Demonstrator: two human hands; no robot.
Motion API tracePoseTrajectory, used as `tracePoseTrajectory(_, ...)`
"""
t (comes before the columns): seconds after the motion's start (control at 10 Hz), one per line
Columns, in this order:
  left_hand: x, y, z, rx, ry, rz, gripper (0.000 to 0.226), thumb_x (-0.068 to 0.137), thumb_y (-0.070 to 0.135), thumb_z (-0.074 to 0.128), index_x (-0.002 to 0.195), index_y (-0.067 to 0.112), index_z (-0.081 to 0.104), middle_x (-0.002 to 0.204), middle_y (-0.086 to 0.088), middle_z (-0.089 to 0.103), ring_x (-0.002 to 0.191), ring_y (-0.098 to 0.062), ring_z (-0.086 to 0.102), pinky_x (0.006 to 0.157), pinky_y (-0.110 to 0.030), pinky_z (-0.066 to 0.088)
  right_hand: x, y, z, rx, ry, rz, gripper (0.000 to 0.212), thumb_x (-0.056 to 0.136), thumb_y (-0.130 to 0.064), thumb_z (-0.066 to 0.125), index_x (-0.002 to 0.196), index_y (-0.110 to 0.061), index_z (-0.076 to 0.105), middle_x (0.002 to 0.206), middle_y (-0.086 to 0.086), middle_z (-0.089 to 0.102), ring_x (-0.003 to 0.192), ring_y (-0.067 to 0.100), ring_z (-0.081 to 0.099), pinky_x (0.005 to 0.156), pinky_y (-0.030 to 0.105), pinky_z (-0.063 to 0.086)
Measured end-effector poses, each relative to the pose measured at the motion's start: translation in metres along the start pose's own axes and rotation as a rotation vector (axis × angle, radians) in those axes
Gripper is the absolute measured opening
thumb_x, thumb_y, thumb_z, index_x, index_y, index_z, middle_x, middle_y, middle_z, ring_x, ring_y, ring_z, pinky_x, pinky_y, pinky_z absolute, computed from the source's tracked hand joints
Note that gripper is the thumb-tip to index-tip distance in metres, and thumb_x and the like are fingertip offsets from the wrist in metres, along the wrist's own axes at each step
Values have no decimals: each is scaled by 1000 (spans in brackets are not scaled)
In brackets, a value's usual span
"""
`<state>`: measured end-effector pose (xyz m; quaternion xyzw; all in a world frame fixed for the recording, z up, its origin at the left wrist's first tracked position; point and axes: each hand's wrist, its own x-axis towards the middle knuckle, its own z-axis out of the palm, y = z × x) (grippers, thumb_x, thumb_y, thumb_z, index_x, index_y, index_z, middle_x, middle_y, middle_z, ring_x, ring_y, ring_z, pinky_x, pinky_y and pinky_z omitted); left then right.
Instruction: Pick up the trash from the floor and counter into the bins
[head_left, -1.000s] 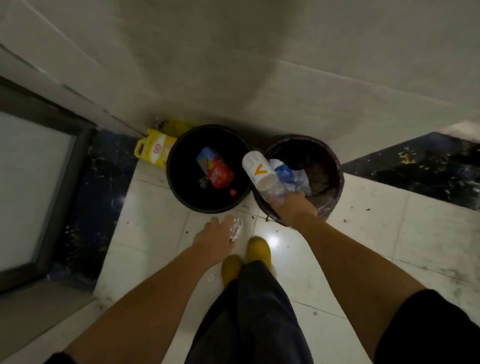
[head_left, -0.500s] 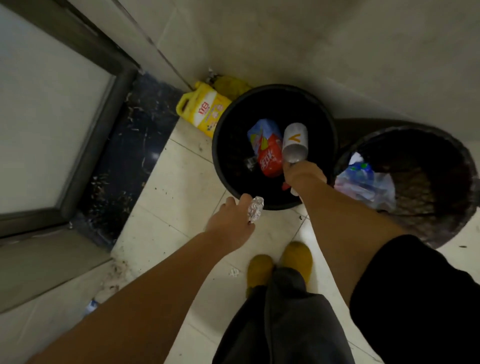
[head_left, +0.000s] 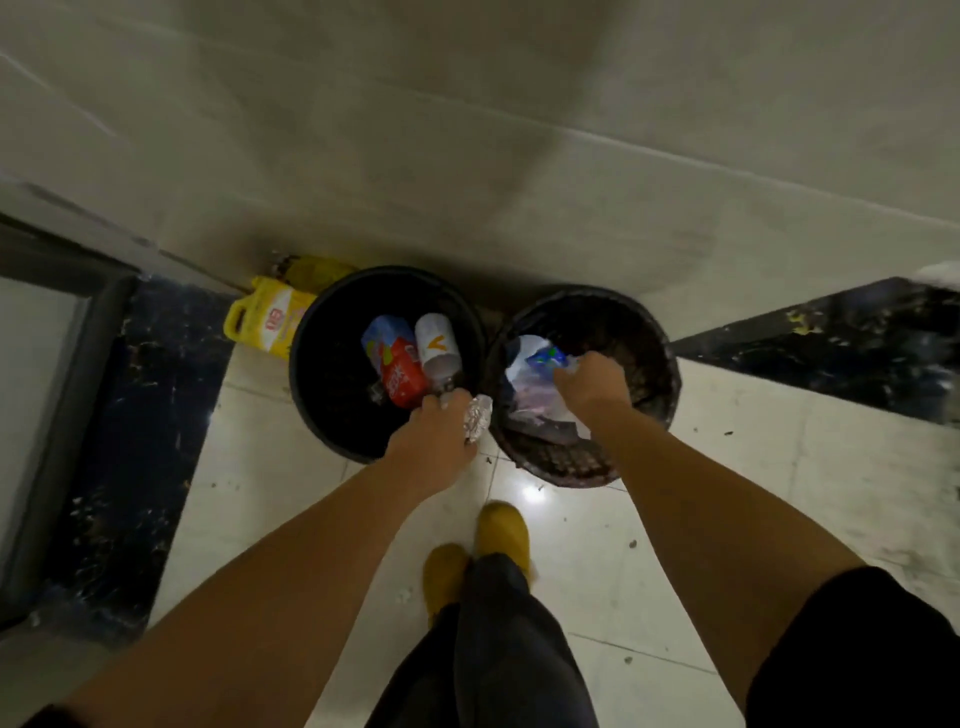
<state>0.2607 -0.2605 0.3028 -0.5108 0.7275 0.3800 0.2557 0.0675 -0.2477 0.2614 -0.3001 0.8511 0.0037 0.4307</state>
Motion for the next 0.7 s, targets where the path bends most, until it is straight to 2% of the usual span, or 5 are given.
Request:
tracePoseTrajectory(0.2,97,70,54,-214,-6,59,60,93,26,53,143,14,24,136,-25,38,119,-45,46,100,-49,44,48,80,4,227,112,36,47,95,-31,52,128,2,52,129,23,54,115,36,55,94,37,44)
tracePoseTrajectory(0.4,207,60,137,-521,20,-254,79,90,27,61,150,15,12,150,-22,25,134,-39,36,109,-42,36,117,110,91,348,29,21,51,103,-32,31,120,10,54,124,28,57,116,37,53,95,35,40)
tracePoseTrajectory(0.5,235,47,159,-601,-37,-260,97,73,38,76,149,15,19,150,-15,32,133,-35,41,108,-38,39,132,115,118,358,-52,59,51,104,-29,26,127,11,50,130,30,54,122,38,50,98,34,40)
tracePoseTrajectory(0.6,264,23,179,-708,-82,-193,137,30,75,75,147,20,29,146,-9,46,130,-29,48,110,-44,42,121,112,112,387,-99,80,52,105,-28,24,130,10,49,134,30,51,124,38,49,100,34,39)
tracePoseTrajectory(0.7,231,30,153,-683,-75,-206,125,41,79,70,148,31,26,150,-9,40,131,-32,46,111,-46,41,89,104,81,460,-62,86,50,106,-28,22,138,4,43,141,27,46,129,37,45,105,34,36)
